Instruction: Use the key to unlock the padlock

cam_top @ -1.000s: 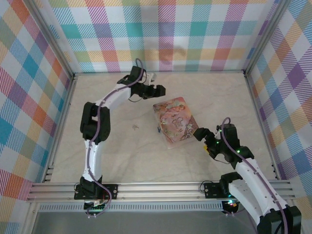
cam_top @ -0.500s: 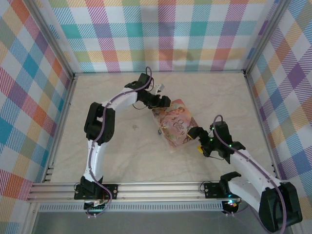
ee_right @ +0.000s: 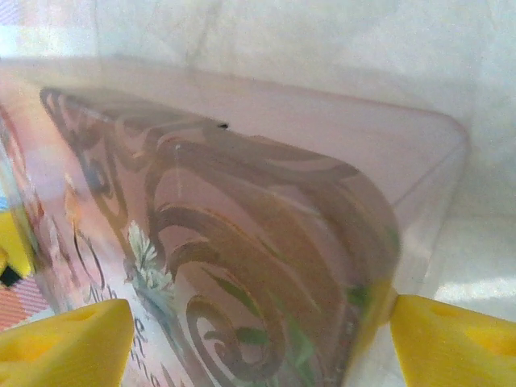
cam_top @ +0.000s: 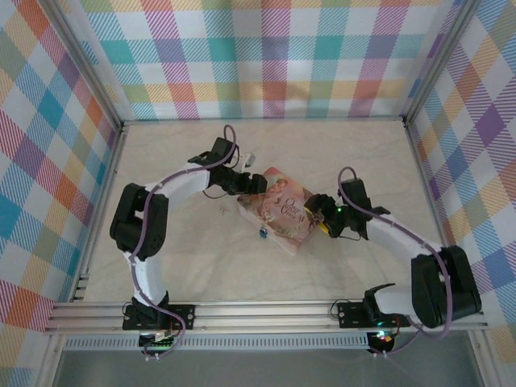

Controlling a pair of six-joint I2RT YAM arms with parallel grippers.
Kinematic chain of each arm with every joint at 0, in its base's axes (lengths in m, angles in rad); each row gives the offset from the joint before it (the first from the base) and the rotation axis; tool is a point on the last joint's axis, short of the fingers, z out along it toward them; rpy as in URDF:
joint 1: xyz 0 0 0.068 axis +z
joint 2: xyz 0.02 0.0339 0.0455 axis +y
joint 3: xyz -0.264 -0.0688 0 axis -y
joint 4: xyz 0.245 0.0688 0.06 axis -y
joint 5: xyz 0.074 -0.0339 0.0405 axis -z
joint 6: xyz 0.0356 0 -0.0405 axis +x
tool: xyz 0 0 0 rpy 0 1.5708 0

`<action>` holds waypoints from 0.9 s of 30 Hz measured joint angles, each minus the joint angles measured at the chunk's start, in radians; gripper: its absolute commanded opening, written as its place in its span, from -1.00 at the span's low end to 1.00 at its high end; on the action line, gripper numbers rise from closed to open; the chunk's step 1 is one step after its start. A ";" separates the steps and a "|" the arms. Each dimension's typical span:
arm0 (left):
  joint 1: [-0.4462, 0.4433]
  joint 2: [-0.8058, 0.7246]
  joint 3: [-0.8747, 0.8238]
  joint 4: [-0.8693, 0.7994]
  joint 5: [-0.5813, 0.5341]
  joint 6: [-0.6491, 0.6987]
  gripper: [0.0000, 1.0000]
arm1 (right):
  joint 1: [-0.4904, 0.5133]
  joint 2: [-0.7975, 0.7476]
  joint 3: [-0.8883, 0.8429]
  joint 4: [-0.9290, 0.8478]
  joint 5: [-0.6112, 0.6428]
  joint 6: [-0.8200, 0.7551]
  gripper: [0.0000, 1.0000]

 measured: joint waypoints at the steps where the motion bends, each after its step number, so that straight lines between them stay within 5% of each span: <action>1: 0.000 -0.018 -0.025 0.011 -0.015 -0.006 0.52 | -0.001 0.036 0.034 -0.011 0.004 -0.016 0.59; 15: 0.002 -0.121 -0.200 0.190 -0.081 -0.184 0.53 | -0.030 0.446 0.495 -0.078 0.080 -0.247 0.52; 27: -0.021 -0.109 -0.200 0.242 -0.135 -0.277 0.70 | -0.037 0.508 0.571 -0.083 0.089 -0.299 0.78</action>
